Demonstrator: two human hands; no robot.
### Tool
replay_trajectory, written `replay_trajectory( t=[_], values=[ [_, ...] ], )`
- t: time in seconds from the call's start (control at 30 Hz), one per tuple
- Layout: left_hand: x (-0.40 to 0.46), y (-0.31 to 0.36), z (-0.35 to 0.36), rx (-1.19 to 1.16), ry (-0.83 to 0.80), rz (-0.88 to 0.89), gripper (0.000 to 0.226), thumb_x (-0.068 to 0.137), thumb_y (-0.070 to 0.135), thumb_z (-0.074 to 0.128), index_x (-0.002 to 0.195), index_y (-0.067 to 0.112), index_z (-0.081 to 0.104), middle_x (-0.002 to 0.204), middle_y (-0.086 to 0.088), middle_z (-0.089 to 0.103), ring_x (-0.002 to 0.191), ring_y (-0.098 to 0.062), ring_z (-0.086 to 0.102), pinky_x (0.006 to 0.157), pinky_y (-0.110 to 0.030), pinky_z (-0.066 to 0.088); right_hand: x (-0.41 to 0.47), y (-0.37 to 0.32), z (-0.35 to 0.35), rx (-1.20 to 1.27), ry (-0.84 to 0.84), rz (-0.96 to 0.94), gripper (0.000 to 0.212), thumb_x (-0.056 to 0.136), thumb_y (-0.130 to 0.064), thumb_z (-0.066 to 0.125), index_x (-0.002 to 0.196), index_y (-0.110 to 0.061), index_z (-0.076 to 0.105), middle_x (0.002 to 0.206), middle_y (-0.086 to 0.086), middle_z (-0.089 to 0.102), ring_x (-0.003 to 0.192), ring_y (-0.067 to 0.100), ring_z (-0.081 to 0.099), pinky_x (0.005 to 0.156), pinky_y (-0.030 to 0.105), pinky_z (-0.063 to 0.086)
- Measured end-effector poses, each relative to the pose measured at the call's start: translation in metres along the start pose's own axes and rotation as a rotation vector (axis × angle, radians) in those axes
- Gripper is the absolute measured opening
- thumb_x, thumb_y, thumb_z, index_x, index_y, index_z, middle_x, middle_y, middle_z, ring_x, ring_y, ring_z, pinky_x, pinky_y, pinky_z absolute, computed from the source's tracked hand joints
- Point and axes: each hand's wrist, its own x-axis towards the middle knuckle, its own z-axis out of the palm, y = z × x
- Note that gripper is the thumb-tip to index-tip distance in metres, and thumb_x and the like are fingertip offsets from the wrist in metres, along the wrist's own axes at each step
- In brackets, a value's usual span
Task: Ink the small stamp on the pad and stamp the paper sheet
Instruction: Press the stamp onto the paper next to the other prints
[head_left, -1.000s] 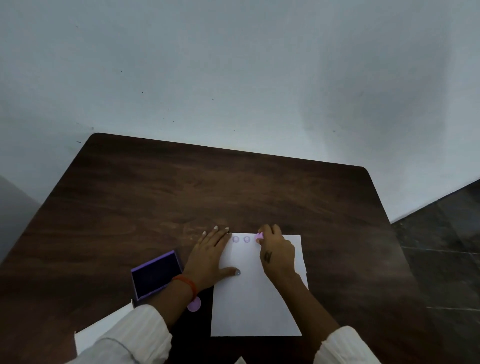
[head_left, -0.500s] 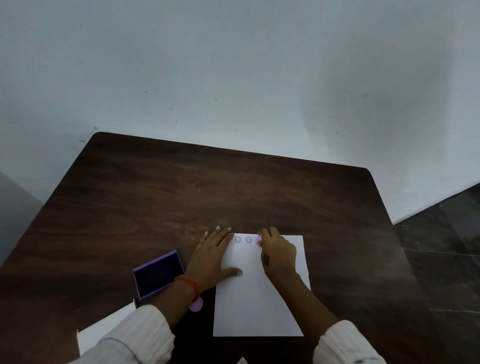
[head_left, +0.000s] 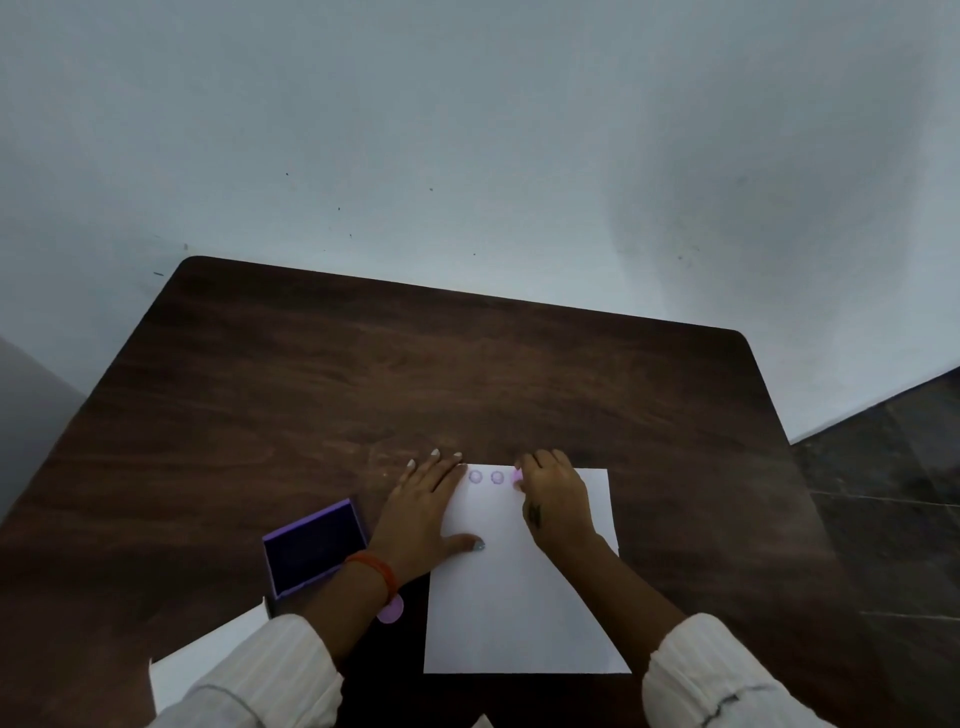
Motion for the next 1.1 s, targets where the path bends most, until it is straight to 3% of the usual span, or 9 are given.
replay_trajectory(
  t=[0.33,0.53,0.63,0.7,0.77,0.83,0.9,1.0,1.1],
  values=[
    [0.001,-0.002,0.004,-0.013,0.005,0.005,0.095,0.072,0.062,0.06,0.144,0.019,0.016,0.157,0.002,0.014,0.145,-0.016,0.003,0.119,-0.038,-0.003,-0.001,0.003,0.003,0.024,0.087,-0.065,0.022,0.082,-0.009,0.064,0.101,0.004,0.065,0.105,0.022,0.07,0.097,0.036,0.063,0.085,0.037,0.052],
    [-0.001,0.0,-0.002,0.005,-0.016,0.004,0.094,0.073,0.062,0.059,0.144,0.018,0.016,0.157,0.001,0.014,0.145,-0.016,0.004,0.119,-0.038,-0.001,0.004,0.003,-0.006,0.046,-0.022,0.021,0.024,0.088,-0.019,0.058,0.108,-0.006,0.062,0.116,0.011,0.066,0.105,0.023,0.057,0.093,0.027,0.044],
    [0.0,0.003,-0.008,0.019,-0.037,-0.001,0.095,0.073,0.061,0.061,0.144,0.017,0.014,0.158,0.0,0.012,0.145,-0.017,0.004,0.119,-0.038,0.0,0.004,0.0,-0.022,0.36,-0.003,0.353,0.017,0.085,-0.023,0.061,0.096,-0.01,0.066,0.104,0.01,0.07,0.09,0.019,0.06,0.092,0.033,0.047],
    [-0.003,0.007,-0.012,-0.024,-0.025,-0.016,0.096,0.074,0.059,0.061,0.145,0.018,0.011,0.158,0.001,0.009,0.145,-0.017,0.003,0.119,-0.038,0.002,-0.009,-0.002,-0.029,0.712,0.238,0.46,0.005,0.082,-0.021,0.065,0.084,-0.018,0.069,0.089,0.005,0.072,0.082,0.017,0.065,0.081,0.035,0.055],
    [-0.009,0.012,-0.018,-0.101,0.032,-0.028,0.092,0.076,0.057,0.061,0.145,0.02,0.011,0.158,0.002,0.008,0.145,-0.017,0.004,0.118,-0.037,0.006,-0.019,-0.002,-0.039,1.02,0.36,0.569,0.004,0.081,-0.017,0.068,0.081,-0.021,0.069,0.089,0.005,0.072,0.084,0.019,0.067,0.078,0.035,0.056],
    [-0.016,0.016,-0.025,-0.175,0.115,-0.035,0.087,0.078,0.053,0.062,0.144,0.021,0.016,0.158,0.002,0.012,0.145,-0.017,0.008,0.118,-0.035,0.01,-0.026,-0.001,-0.046,1.425,0.318,0.725,0.007,0.082,-0.009,0.067,0.088,-0.01,0.068,0.091,0.012,0.069,0.083,0.021,0.066,0.083,0.035,0.055],
    [-0.029,0.02,-0.032,-0.245,0.178,-0.065,0.082,0.078,0.048,0.064,0.143,0.022,0.021,0.156,0.003,0.019,0.144,-0.017,0.014,0.116,-0.033,0.015,-0.039,-0.004,-0.046,1.75,0.207,0.787,0.011,0.084,-0.007,0.063,0.093,-0.002,0.066,0.086,0.012,0.069,0.074,0.017,0.068,0.076,0.029,0.059],
    [-0.06,0.02,-0.033,-0.275,0.223,-0.147,0.076,0.078,0.042,0.067,0.141,0.026,0.027,0.152,0.003,0.029,0.14,-0.017,0.025,0.114,-0.037,0.025,-0.067,-0.013,-0.034,1.949,0.07,0.799,0.013,0.086,-0.01,0.06,0.091,0.0,0.067,0.077,0.011,0.074,0.065,0.014,0.072,0.06,0.023,0.061],
    [-0.097,0.014,-0.023,-0.285,0.23,-0.227,0.071,0.078,0.036,0.069,0.138,0.03,0.033,0.148,0.003,0.036,0.137,-0.016,0.029,0.112,-0.035,0.029,-0.092,-0.026,-0.018,2.025,-0.029,0.827,0.014,0.086,-0.011,0.058,0.092,-0.001,0.066,0.076,0.012,0.077,0.068,0.019,0.073,0.062,0.026,0.062]
  ],
)
